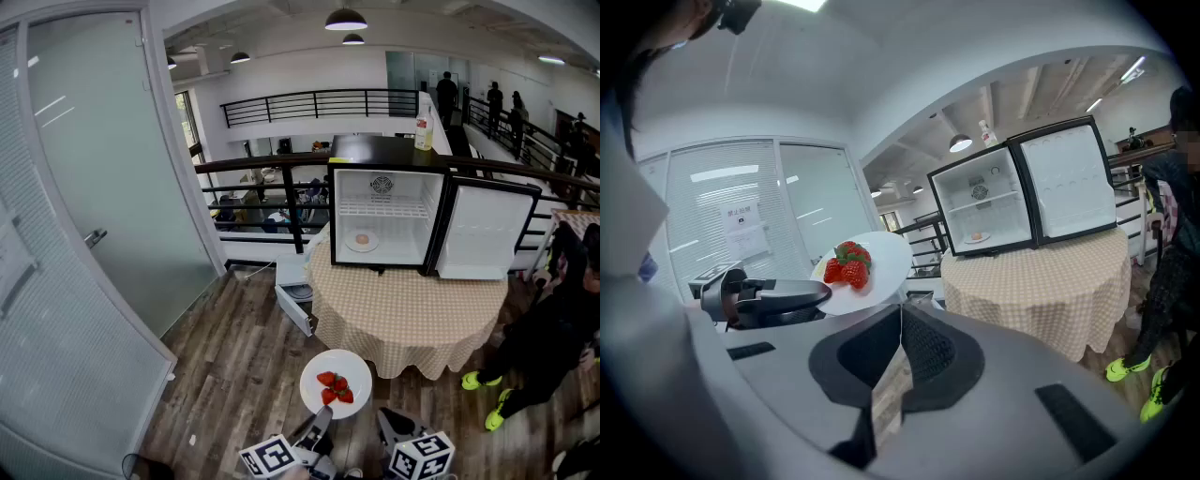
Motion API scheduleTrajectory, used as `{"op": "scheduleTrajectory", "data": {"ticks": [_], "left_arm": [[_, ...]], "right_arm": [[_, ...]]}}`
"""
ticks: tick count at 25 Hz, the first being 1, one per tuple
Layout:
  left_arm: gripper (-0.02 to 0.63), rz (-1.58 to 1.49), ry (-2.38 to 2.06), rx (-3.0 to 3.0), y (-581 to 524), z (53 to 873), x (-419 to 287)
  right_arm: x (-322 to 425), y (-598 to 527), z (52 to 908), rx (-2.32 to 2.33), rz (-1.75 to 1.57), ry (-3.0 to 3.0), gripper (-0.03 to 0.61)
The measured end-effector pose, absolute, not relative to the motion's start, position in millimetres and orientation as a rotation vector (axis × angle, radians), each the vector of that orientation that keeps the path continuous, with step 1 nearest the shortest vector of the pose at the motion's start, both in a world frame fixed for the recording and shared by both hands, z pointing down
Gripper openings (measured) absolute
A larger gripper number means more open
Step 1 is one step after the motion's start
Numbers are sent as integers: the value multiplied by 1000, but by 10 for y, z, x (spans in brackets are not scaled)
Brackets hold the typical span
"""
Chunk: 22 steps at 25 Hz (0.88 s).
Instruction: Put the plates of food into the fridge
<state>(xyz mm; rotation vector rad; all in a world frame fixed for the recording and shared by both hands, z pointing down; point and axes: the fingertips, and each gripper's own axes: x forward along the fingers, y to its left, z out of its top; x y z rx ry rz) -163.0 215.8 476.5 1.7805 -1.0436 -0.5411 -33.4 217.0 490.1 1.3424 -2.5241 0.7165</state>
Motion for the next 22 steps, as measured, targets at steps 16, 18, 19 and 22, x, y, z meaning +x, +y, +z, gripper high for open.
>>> {"op": "scheduleTrajectory", "data": {"ticks": [16, 18, 19, 22], "left_arm": [[25, -567, -1042, 1753, 2215, 4725, -1507], [25, -557, -1051, 1745, 2230, 4732, -1511], [25, -543, -1065, 1750, 2228, 4740, -1519], [25, -525, -1082, 1752, 2188, 4750, -1517]], "right_arm": [[-192, 2200, 4764, 1369, 837, -2603, 20], [-185, 2200, 4783, 1366, 861, -2609, 20], [-182, 2192, 4795, 1360, 865, -2616, 20], [-174, 2143, 4803, 1353, 868, -2626, 20]]}}
